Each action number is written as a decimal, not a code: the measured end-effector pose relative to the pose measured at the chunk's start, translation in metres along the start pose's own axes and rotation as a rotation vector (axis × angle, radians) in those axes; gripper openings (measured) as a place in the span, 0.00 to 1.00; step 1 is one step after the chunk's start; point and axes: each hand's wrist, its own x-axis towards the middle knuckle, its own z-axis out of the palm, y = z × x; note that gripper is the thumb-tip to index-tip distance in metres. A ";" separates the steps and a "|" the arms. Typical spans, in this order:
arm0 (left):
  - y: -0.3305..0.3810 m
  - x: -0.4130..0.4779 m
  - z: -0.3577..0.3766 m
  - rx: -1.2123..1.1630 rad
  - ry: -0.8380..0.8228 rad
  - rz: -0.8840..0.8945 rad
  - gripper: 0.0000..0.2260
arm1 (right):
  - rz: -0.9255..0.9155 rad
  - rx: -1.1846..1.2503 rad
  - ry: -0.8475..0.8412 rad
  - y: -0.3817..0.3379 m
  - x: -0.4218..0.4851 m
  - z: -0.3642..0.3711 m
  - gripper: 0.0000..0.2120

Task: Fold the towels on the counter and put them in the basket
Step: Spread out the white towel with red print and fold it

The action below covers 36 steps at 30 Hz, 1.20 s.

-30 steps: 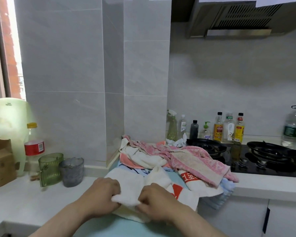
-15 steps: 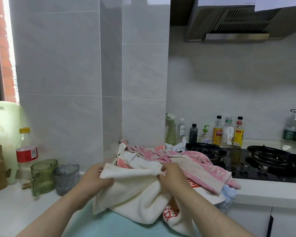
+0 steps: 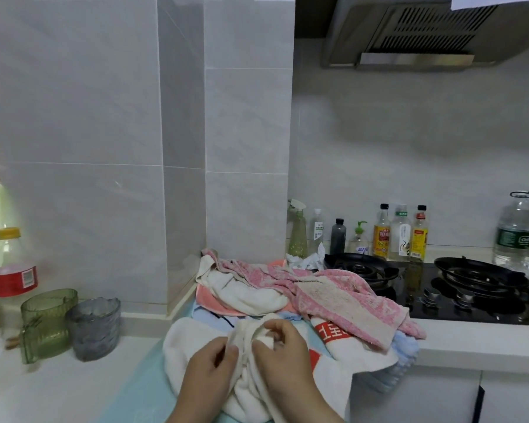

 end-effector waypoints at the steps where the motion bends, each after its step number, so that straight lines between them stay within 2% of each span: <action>1: -0.003 -0.002 0.001 0.003 -0.007 0.016 0.12 | 0.018 0.031 0.002 0.006 -0.002 0.002 0.11; 5: -0.003 -0.006 -0.001 0.045 0.004 0.123 0.14 | 0.035 0.108 0.016 0.022 -0.002 0.006 0.11; 7: -0.001 -0.008 -0.001 0.107 0.002 0.207 0.11 | 0.012 0.104 0.025 0.025 -0.001 0.006 0.08; 10: -0.002 -0.009 -0.001 0.176 -0.003 0.256 0.12 | 0.024 0.133 0.000 0.030 0.001 0.005 0.02; 12: -0.003 -0.010 0.001 0.206 -0.037 0.272 0.14 | 0.049 0.156 -0.010 0.030 0.001 0.003 0.06; 16: -0.008 -0.012 0.005 0.220 -0.060 0.225 0.16 | 0.067 0.255 -0.024 0.023 -0.002 -0.001 0.09; 23: -0.002 -0.015 0.001 0.229 -0.109 0.287 0.18 | 0.026 0.280 -0.059 0.023 -0.006 -0.001 0.07; 28: -0.001 -0.014 0.001 0.208 -0.117 0.277 0.10 | 0.050 0.303 -0.087 0.024 -0.005 0.000 0.13; 31: -0.002 -0.013 0.001 0.201 -0.106 0.304 0.06 | 0.069 0.274 -0.082 0.024 -0.004 0.000 0.13; 36: -0.005 -0.011 0.002 0.182 -0.064 0.228 0.14 | 0.067 0.203 -0.078 0.024 -0.005 0.001 0.10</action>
